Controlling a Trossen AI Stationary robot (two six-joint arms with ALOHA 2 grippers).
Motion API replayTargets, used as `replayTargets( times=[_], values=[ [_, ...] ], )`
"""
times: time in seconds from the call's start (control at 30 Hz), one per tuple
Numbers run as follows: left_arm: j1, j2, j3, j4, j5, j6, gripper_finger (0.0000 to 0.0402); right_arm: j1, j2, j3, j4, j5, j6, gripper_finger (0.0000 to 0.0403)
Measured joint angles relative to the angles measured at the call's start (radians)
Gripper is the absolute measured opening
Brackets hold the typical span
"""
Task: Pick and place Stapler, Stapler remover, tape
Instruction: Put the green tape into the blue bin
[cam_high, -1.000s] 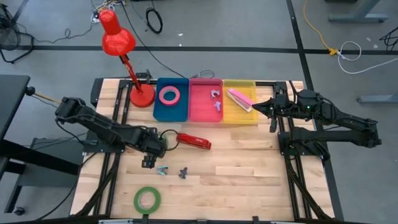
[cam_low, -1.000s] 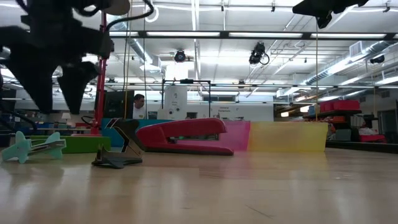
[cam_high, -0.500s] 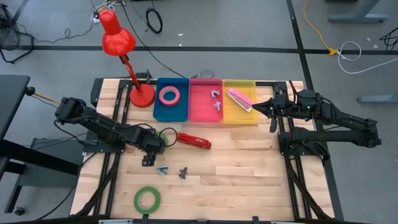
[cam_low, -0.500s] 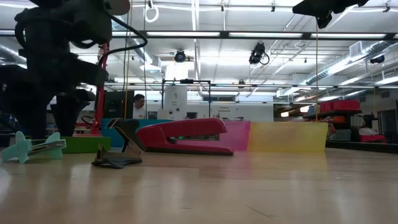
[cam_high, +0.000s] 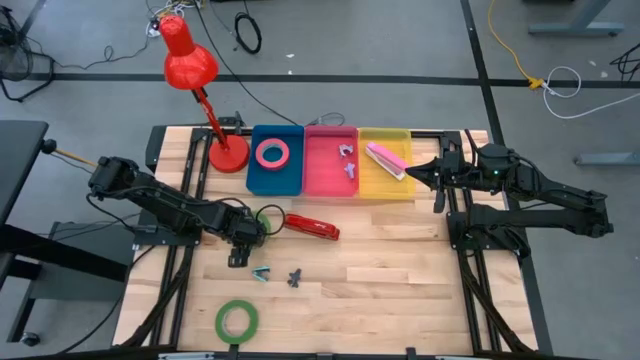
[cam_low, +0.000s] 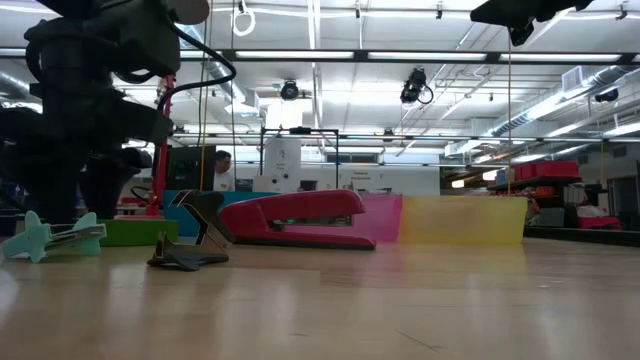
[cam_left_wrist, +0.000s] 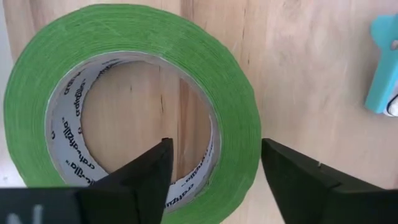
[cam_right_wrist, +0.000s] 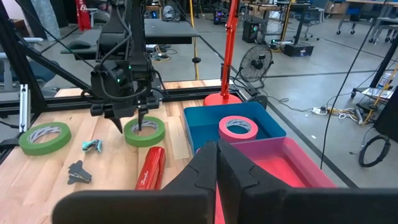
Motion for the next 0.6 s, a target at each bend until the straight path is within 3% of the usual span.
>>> replayTargets(
  times=[0.27, 0.6],
  values=[
    [0.0, 0.0, 0.0, 0.0, 0.032, 0.0, 0.0177, 0.0, 0.0, 0.0, 0.0, 0.0, 0.0, 0.0009],
    [0.0, 0.0, 0.0, 0.001, 0.031, 0.009, 0.0139, 0.0, 0.0, 0.0, 0.0, 0.0, 0.0, 0.0009]
  ],
)
